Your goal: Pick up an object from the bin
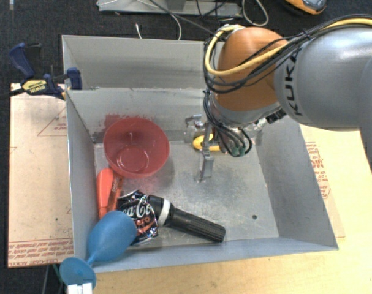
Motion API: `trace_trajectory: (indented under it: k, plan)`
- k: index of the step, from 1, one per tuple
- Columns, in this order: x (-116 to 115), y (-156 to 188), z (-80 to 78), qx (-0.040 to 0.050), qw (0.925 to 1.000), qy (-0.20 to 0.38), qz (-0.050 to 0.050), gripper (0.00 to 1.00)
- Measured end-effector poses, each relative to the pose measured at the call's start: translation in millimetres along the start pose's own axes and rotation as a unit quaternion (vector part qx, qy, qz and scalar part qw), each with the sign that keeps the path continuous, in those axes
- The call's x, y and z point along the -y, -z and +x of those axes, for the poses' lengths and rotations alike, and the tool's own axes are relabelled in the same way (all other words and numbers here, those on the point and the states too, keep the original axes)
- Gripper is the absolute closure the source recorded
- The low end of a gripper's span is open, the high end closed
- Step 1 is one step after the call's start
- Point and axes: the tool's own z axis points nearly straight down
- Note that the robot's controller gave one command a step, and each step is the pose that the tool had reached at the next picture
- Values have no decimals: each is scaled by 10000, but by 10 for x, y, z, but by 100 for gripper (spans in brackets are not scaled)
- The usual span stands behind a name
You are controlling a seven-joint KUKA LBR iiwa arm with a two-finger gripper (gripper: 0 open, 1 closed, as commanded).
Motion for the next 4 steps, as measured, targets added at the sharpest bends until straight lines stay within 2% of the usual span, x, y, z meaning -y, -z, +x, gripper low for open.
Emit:
trace_trajectory:
  k: [1,2,3,4]
  plan:
    - [-118,328,-539,14,9981,621,-5,0]
    - [-784,-626,342,-26,9969,780,-29,0]
    - [-592,-451,-338,99,9986,528,-8,0]
    - [-924,-864,535,0,9889,1488,-28,0]
